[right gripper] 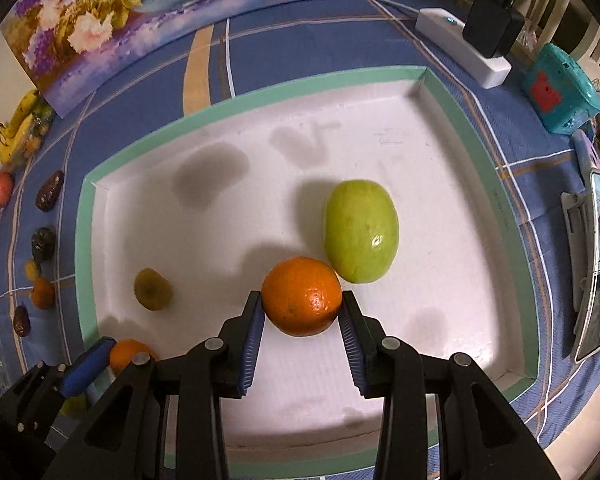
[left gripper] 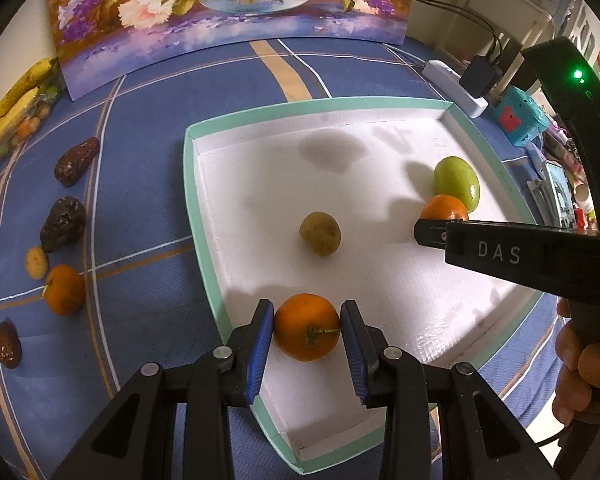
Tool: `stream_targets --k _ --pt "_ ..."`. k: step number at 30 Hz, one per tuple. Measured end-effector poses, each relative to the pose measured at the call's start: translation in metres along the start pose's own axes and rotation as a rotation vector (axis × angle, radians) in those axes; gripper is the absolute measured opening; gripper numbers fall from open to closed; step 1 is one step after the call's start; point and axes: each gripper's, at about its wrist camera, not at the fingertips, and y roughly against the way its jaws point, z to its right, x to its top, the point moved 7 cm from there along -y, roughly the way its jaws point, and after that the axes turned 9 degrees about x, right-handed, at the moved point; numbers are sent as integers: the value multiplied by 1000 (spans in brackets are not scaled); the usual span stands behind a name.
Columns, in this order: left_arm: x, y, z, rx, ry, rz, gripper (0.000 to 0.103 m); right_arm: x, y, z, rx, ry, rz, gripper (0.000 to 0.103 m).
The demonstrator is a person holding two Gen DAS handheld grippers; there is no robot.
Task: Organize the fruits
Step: 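Carry both oranges over the white tray beside the guava, then open both grippers to release the oranges into the tray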
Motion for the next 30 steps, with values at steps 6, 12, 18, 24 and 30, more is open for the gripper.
stream_targets --k 6,12,18,24,30 --pt "0 0 0 0 0 -1 37 -1 0 0 -3 4 -1 39" --pt "0 0 0 4 -4 -2 37 0 0 -2 -2 3 -3 39" --pt "1 1 1 -4 -13 -6 37 3 -1 -1 -10 10 -8 40" --pt "3 6 1 -12 -12 1 40 4 3 -4 -24 23 -3 40" --pt "7 17 -1 -29 -1 28 40 9 21 -9 -33 36 41 42"
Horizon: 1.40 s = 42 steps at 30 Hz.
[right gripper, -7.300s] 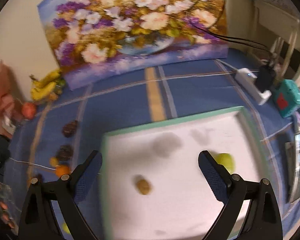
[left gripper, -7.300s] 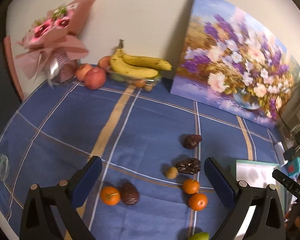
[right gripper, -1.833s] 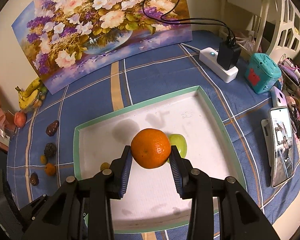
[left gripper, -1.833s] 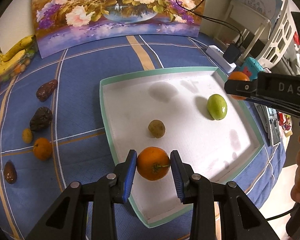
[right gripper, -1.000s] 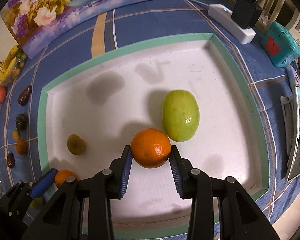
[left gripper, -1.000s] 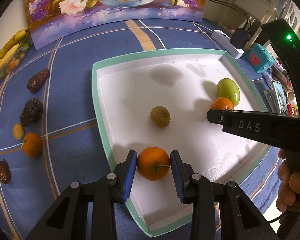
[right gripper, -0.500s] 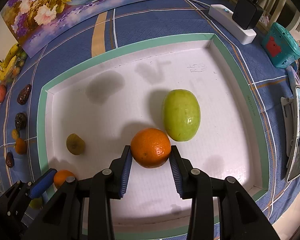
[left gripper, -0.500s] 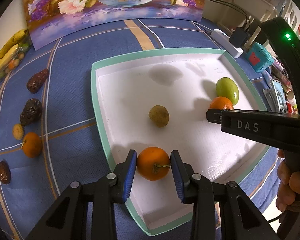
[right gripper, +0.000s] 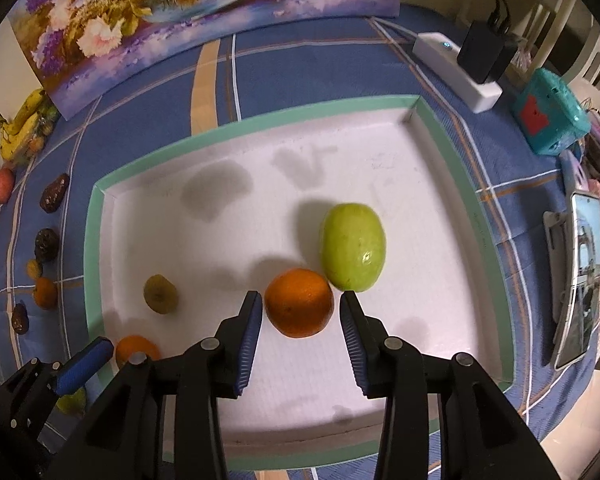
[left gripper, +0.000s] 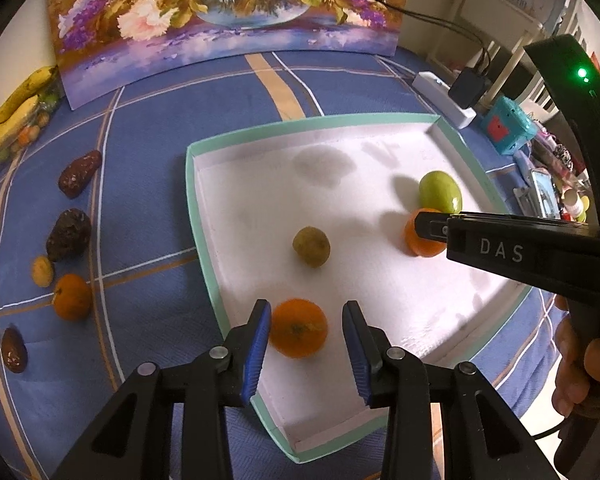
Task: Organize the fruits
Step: 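Open both grippers to release the oranges into the tray, then move both open grippers back over the tablecloth toward the loose fruits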
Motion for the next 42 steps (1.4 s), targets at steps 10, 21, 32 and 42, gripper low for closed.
stream_targets --k 10,21,32,42 --pt "10 20 -19 -2 53 48 40 4 25 -3 2 12 65 42" --pt "14 25 -55 9 174 56 40 8 27 -3 6 11 75 42" --pt "16 33 -97 30 294 73 40 8 27 -5 6 11 77 41" --pt "11 31 -130 106 383 55 72 8 25 -6 -3 9 75 66"
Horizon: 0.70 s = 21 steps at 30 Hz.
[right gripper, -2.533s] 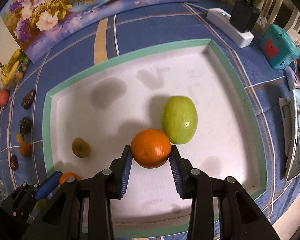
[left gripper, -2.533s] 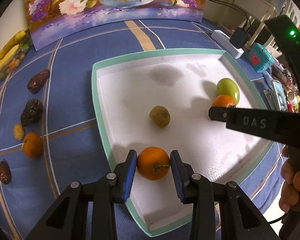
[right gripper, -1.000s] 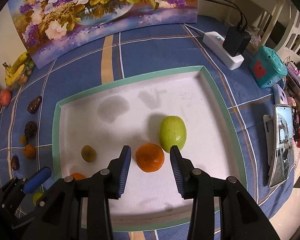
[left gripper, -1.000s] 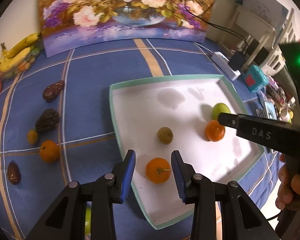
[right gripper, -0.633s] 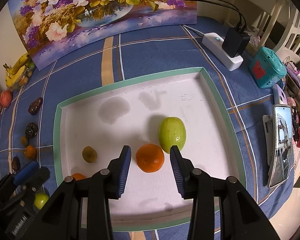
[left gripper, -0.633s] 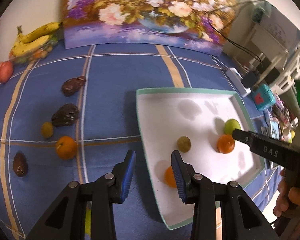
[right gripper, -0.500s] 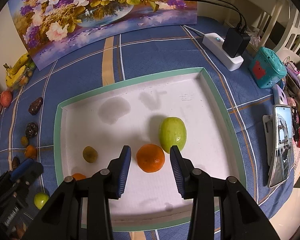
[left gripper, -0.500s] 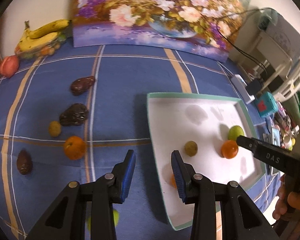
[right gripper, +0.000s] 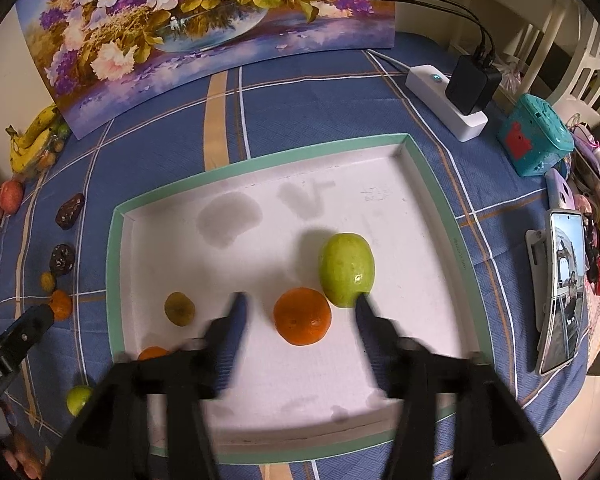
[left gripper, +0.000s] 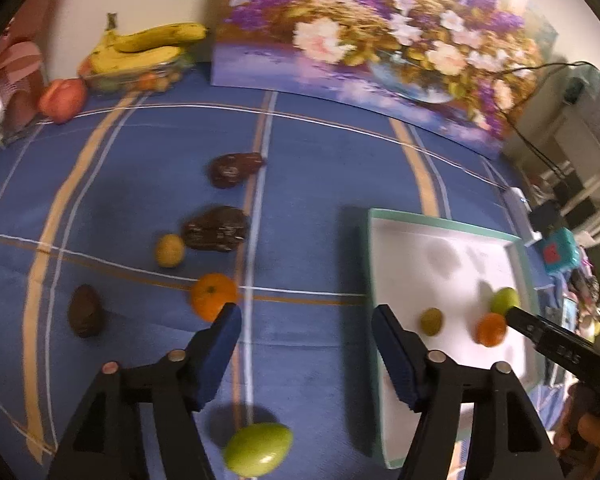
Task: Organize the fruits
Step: 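Move both open grippers back over the tablecloth toward the loose fruits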
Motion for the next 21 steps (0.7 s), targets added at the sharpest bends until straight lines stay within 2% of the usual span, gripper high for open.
stream_targets --k 2,7,10,21 --pt "1 -2 -6 22 5 0 75 0 0 1 1 -1 3 66" --pt "3 -4 -19 65 36 8 89 0 -2 2 -4 4 9 77" --pt "7 -3 -26 79 57 29 102 0 -3 1 7 7 15 82" --pt "11 3 -32 68 78 76 103 5 2 -7 16 38 76 83"
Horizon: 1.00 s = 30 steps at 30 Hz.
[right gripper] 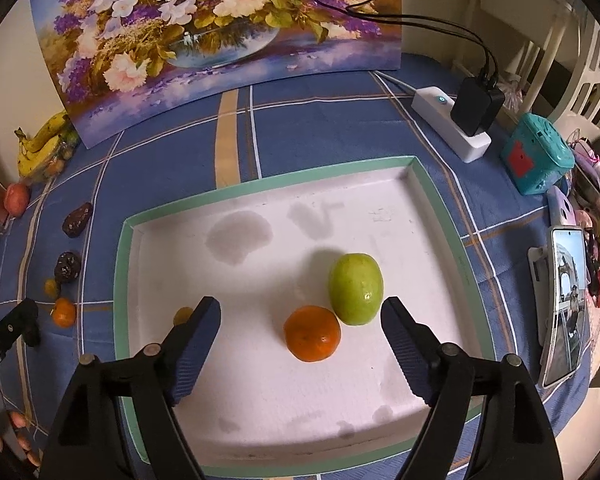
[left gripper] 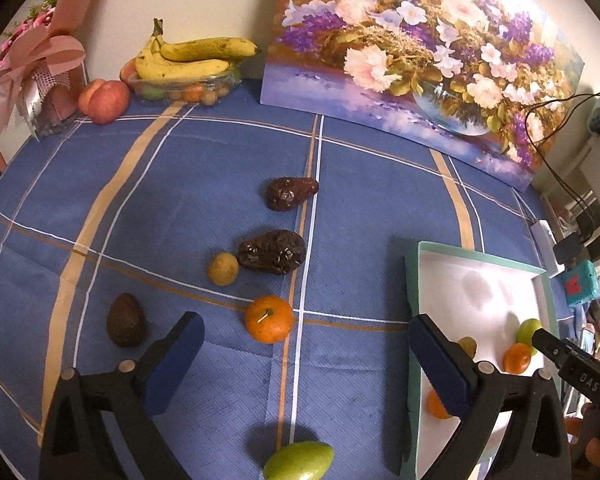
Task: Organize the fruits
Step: 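Move both open grippers back over the tablecloth toward the loose fruits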
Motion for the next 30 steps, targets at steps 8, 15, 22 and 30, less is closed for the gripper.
stream_targets --k 8,15,22,30 --pt "8 12 6 -69 -5 53 103 3 2 -9 6 32 28 83" --pt "11 17 5 -121 -3 50 103 5 3 -21 50 36 42 83" --pt "22 26 -16 -93 28 98 103 7 2 -36 67 65 46 83" --pt "33 38 -59 -37 89 140 103 12 3 -61 129 76 82 83"
